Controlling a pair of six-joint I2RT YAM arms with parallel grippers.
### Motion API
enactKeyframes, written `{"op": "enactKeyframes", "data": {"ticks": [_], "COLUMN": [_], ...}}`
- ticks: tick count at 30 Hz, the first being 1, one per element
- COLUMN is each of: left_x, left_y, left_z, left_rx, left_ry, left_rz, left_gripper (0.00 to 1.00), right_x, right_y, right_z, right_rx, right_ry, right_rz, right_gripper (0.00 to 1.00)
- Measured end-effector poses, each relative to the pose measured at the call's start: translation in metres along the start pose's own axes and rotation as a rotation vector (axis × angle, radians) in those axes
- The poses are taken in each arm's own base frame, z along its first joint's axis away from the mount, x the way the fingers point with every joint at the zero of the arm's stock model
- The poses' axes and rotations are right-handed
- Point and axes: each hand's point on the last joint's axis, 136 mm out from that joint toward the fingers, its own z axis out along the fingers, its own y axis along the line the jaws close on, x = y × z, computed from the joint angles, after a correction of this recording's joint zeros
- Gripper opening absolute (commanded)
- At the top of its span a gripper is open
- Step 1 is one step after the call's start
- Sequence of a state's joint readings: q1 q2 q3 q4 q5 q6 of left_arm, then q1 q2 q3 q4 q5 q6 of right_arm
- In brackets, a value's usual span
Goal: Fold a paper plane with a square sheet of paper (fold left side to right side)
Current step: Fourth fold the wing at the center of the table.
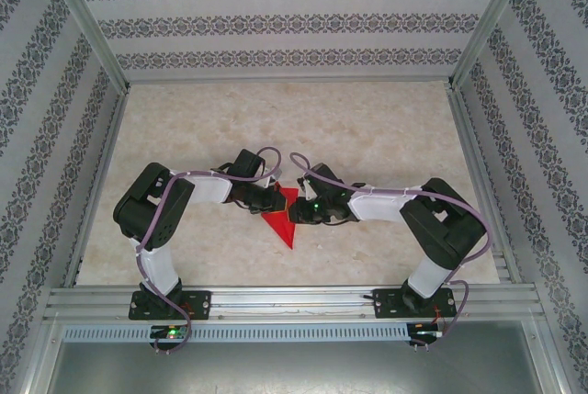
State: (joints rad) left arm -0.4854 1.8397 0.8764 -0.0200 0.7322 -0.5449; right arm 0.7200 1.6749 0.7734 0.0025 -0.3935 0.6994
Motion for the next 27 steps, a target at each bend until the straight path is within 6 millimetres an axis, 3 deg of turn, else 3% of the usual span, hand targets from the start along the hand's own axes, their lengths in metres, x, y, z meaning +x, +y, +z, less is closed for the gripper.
{"op": "enactKeyframes", "data": {"ticks": [9, 18, 23, 27], "left_x": [0.0, 0.0, 0.0, 0.0], "left_y": [0.0, 0.0, 0.0, 0.0], "left_z": [0.0, 0.0, 0.0, 0.0], "left_rx": [0.002, 0.002, 0.002, 0.002], "left_ry": [-0.001, -0.001, -0.001, -0.001], "left_rz": [0.001, 0.001, 0.001, 0.001], "left_gripper": [0.0, 0.0, 0.0, 0.0], "right_x": [-0.015, 0.012, 0.017, 0.019], "right_y": [0.02, 0.02, 0.023, 0.022], "right_z": [-0.027, -0.027, -0.024, -0.018], "right_rx": [-0.07, -0.099, -0.129, -0.132], "right_ry": [-0.066, -0.014, -0.005, 0.003], "right_rz": [-0.01, 0.044, 0.065, 0.087], "right_gripper": [0.28, 0.2, 0.35, 0.37]}}
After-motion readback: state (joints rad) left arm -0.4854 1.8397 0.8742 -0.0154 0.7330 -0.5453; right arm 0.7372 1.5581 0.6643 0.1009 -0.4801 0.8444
